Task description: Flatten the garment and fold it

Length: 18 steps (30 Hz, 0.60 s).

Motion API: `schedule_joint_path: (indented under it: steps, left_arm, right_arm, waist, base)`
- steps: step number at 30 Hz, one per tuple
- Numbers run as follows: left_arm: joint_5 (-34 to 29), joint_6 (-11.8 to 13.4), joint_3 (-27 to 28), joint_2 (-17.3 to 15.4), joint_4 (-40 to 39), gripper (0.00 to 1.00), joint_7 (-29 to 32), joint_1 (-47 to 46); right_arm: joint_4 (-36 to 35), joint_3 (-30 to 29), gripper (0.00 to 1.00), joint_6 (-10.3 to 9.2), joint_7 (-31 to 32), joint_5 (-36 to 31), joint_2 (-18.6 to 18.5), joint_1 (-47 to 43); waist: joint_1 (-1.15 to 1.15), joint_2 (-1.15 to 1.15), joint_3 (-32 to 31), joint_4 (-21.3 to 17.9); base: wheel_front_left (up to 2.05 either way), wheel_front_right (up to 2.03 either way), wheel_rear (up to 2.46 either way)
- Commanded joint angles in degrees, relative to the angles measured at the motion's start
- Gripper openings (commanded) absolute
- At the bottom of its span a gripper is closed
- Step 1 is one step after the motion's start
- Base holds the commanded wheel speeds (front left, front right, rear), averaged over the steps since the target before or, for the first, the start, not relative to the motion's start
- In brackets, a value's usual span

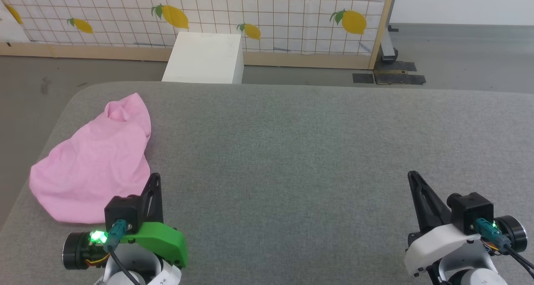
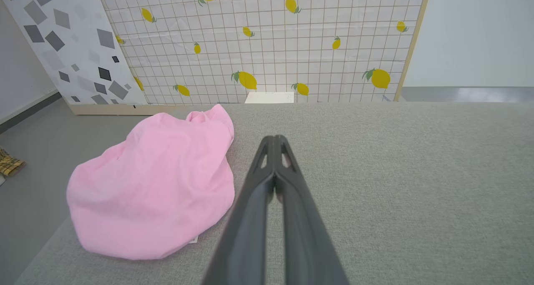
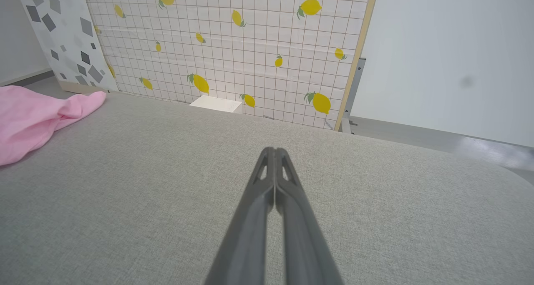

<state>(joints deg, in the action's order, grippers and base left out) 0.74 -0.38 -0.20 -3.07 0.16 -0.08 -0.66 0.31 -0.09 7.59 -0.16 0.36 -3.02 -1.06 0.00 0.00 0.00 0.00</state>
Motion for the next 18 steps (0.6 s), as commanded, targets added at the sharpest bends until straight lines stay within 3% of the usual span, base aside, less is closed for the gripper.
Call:
schedule_joint_path:
  steps: [1, 18]
  left_arm:
    - [-0.7, 0.4, 0.2, 0.2, -0.2, 0.0, 0.1, 0.7]
    - [-0.7, 0.4, 0.2, 0.2, -0.2, 0.0, 0.1, 0.7]
  right_arm:
    - [-0.3, 0.1, 0.0, -0.1, 0.2, -0.4, 0.1, 1.1]
    - [-0.3, 0.1, 0.0, -0.1, 0.2, -0.4, 0.1, 1.1]
  waist:
    - [0.0, 0.0, 0.0, 0.0]
    - [0.0, 0.0, 0.0, 0.0]
  base:
    - [0.0, 0.0, 0.0]
    - [0.0, 0.0, 0.0]
